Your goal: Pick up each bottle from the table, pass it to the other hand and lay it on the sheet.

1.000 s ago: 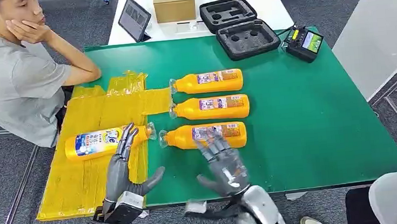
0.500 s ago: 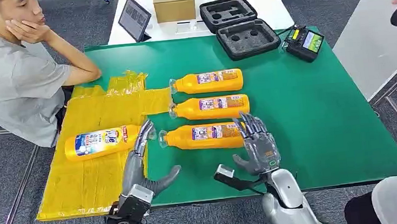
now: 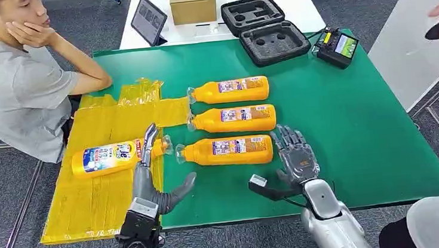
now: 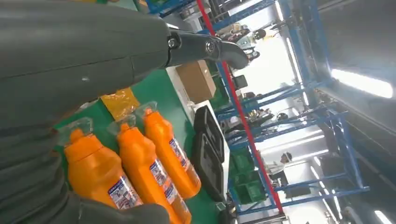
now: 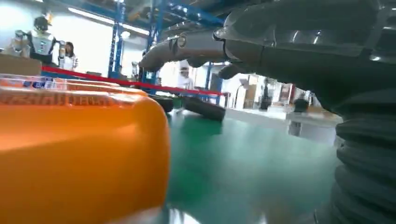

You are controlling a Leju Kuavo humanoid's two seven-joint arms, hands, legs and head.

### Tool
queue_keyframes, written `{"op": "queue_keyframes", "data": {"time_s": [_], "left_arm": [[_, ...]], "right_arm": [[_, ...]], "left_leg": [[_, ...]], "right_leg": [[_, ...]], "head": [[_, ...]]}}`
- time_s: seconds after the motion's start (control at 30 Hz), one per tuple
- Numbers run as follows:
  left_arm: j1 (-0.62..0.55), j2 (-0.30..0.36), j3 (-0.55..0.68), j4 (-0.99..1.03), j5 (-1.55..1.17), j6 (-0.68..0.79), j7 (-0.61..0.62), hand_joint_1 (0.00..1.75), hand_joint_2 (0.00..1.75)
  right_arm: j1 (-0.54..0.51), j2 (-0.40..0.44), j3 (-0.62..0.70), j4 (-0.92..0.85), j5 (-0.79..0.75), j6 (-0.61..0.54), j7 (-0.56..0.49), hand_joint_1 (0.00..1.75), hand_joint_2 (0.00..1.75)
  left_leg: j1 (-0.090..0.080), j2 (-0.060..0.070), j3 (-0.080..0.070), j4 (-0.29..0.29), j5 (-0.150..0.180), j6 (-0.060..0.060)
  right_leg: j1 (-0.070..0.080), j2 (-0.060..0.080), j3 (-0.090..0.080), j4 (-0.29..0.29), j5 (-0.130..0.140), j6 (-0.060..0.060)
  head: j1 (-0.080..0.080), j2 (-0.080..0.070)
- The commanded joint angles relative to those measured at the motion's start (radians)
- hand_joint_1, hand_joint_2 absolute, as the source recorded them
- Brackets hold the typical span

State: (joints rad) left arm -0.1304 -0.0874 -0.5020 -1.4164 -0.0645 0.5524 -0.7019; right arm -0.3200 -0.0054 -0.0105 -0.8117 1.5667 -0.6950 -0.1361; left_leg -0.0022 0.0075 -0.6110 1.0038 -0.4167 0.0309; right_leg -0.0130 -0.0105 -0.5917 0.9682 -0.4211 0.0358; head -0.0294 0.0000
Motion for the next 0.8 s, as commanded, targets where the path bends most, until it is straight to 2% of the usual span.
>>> {"op": "queue_keyframes", "data": {"time_s": [0.03, 0.27, 0.4, 0.53, 0.7, 0.8], "left_arm": [[-0.027, 0.008, -0.034, -0.015, 0.006, 0.027, 0.004, 0.00, 1.75], [-0.049, 0.007, -0.044, -0.001, 0.007, 0.046, 0.004, 0.00, 1.75], [-0.058, 0.001, -0.045, 0.009, 0.005, 0.049, 0.004, 0.00, 1.75], [-0.065, -0.003, -0.052, 0.011, 0.000, 0.048, 0.004, 0.00, 1.75], [-0.074, -0.001, -0.069, 0.013, 0.001, 0.054, 0.004, 0.00, 1.75], [-0.070, 0.000, -0.073, 0.010, 0.002, 0.051, 0.004, 0.00, 1.75]], "right_arm": [[-0.102, -0.035, 0.208, 0.110, -0.008, -0.003, 0.017, 0.00, 1.75], [-0.074, 0.009, 0.267, 0.014, 0.000, -0.003, -0.018, 0.00, 1.75], [-0.071, 0.037, 0.263, 0.008, -0.057, -0.003, -0.068, 0.00, 1.75], [-0.083, 0.042, 0.219, 0.078, -0.121, -0.003, -0.101, 0.00, 1.75], [-0.130, 0.040, 0.103, 0.192, -0.218, -0.003, -0.174, 0.00, 1.75], [-0.149, 0.037, 0.086, 0.226, -0.228, -0.003, -0.175, 0.00, 1.75]], "left_leg": [[0.001, 0.002, 0.003, 0.001, -0.002, -0.002], [0.001, 0.001, 0.002, 0.000, -0.001, -0.001], [0.001, 0.002, 0.004, 0.001, -0.002, -0.002], [0.001, -0.001, 0.003, 0.000, -0.001, -0.002], [0.001, -0.001, 0.005, 0.000, -0.002, -0.002], [0.001, -0.001, 0.005, 0.000, -0.002, -0.002]], "right_leg": [[0.001, 0.003, 0.002, 0.000, -0.001, -0.001], [0.001, 0.002, 0.002, 0.000, -0.001, -0.001], [0.001, 0.003, 0.003, 0.001, -0.002, -0.002], [0.001, 0.000, 0.003, 0.000, -0.001, -0.001], [0.001, 0.001, 0.005, 0.000, -0.002, -0.001], [0.001, 0.001, 0.005, 0.000, -0.002, -0.002]], "head": [[0.000, 0.000], [0.000, 0.000], [0.000, 0.000], [0.000, 0.000], [0.000, 0.000], [0.000, 0.000]]}}
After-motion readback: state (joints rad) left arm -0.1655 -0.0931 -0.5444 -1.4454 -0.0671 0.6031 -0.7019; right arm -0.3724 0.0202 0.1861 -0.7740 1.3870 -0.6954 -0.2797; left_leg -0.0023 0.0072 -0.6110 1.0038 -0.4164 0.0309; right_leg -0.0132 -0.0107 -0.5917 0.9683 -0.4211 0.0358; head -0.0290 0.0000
